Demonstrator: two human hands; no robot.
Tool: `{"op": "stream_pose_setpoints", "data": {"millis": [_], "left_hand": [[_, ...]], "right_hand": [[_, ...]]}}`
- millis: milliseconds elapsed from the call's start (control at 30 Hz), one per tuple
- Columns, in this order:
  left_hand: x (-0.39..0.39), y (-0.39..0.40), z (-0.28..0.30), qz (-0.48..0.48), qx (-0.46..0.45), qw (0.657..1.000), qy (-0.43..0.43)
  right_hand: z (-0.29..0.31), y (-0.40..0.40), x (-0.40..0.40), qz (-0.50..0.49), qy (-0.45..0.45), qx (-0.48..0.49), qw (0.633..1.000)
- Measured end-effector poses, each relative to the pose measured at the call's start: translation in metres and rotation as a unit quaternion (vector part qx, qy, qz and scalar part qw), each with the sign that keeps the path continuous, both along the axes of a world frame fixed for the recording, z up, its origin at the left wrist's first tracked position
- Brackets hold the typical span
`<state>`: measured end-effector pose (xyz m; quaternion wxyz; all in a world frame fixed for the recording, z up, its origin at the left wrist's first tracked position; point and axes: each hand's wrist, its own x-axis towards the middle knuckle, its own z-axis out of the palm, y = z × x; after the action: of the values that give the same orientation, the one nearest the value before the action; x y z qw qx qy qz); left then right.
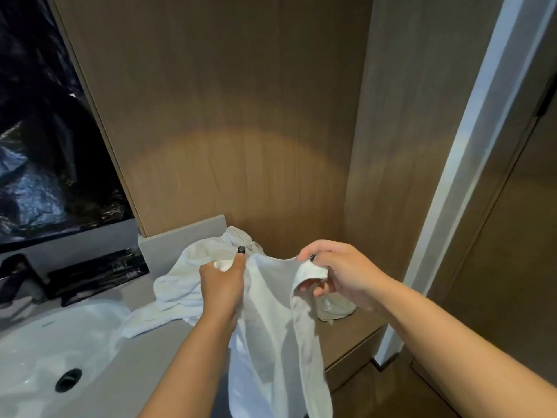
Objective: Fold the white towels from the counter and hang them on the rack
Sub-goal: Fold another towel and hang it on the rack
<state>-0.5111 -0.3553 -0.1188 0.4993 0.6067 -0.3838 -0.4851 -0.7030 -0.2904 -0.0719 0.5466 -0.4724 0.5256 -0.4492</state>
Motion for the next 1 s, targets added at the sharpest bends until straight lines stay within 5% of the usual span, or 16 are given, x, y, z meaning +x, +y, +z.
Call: {"op": "stream_pose_setpoints", "data": {"millis": [100,267,433,600,1000], "left_hand": [[0.004,0.014,0.001,-0.030,0.011,0.997,0.073],[0.011,0.049,0.004,-0.068,0.035,0.985,0.157],[0.030,0.081,-0.002,-0.135,0.031,0.976,0.166],[0.039,0.097,-0.005,-0.142,-0.019,0.985,0.094],[0.036,0.101,0.022,-0.151,-0.061,0.981,0.107]], "right_hand": [[0.000,0.004,0.013,0.056,-0.062,0.008,0.997],[-0.011,0.019,0.029,0.109,0.126,-0.070,0.984],[-0.027,0.034,0.041,0.079,0.144,-0.104,0.981],[-0.048,0.038,0.038,0.040,0.392,-0.217,0.893],[-0.030,0.037,0.055,0.043,0.167,-0.246,0.954]]}}
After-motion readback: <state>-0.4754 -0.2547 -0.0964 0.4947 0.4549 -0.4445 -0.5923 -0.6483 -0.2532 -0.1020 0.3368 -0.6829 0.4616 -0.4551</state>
